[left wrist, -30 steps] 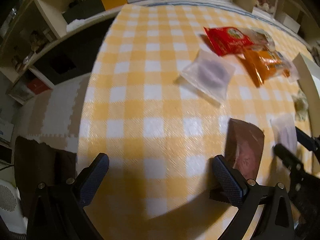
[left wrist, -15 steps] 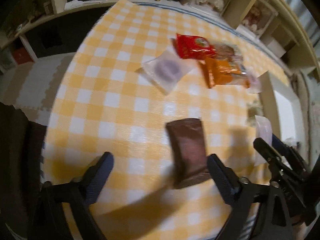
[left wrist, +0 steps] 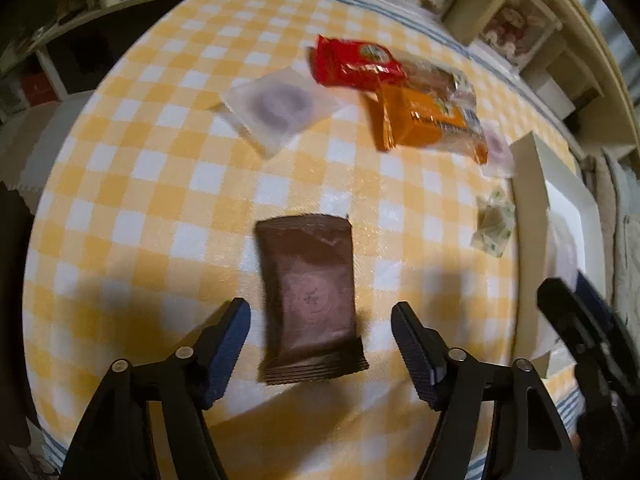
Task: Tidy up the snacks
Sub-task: 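Grasp the brown chocolate bar with the left tool while the right tool holds the purple-ring packet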
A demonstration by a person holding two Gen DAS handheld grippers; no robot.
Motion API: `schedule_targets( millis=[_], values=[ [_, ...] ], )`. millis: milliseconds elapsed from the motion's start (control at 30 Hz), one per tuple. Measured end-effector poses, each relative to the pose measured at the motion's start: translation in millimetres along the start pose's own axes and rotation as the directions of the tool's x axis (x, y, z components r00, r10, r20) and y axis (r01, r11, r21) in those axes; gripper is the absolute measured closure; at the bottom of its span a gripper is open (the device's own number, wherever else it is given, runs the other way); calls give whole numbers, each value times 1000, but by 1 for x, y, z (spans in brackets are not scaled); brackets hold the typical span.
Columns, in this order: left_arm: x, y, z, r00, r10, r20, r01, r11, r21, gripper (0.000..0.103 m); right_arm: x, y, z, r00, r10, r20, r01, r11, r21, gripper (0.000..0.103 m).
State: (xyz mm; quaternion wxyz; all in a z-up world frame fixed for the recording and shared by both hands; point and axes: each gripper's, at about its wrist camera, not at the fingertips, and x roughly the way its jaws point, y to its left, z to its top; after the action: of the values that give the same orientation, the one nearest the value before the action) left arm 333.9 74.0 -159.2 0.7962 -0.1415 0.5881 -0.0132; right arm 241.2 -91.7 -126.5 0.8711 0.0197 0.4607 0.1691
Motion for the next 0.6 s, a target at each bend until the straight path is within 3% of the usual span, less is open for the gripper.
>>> schedule_targets(
  millis=[67,100,267,333,500,600],
  values=[
    [4,-6,1,999,33,9,-33,999,18,49,-1,0,1,1000,-2,3,2,1000,-4,51],
    [4,-7,2,999,43,13,-43,999,22,62,-1,1,1,1000,-4,4,4,1000,-7,51],
    [-4,0,6,1000,-6,29,6,1000,-12,77,-2,1,1,1000,-2,7,2,1000,-14,51],
    [-16,1,7,997,-31,68,32,999,-18,93,-4,1,3,1000,1,15,-1,1000,-17,51],
    [-35,0,5,990,-56,128,57,998,-3,94,-13,-2,8,999,17,37,-16,1000,-14,51],
    [-33,0,2,992,-48,119,47,999,6,87,-15,-6,10,999,18,39,-18,1000,-1,51]
  ],
)
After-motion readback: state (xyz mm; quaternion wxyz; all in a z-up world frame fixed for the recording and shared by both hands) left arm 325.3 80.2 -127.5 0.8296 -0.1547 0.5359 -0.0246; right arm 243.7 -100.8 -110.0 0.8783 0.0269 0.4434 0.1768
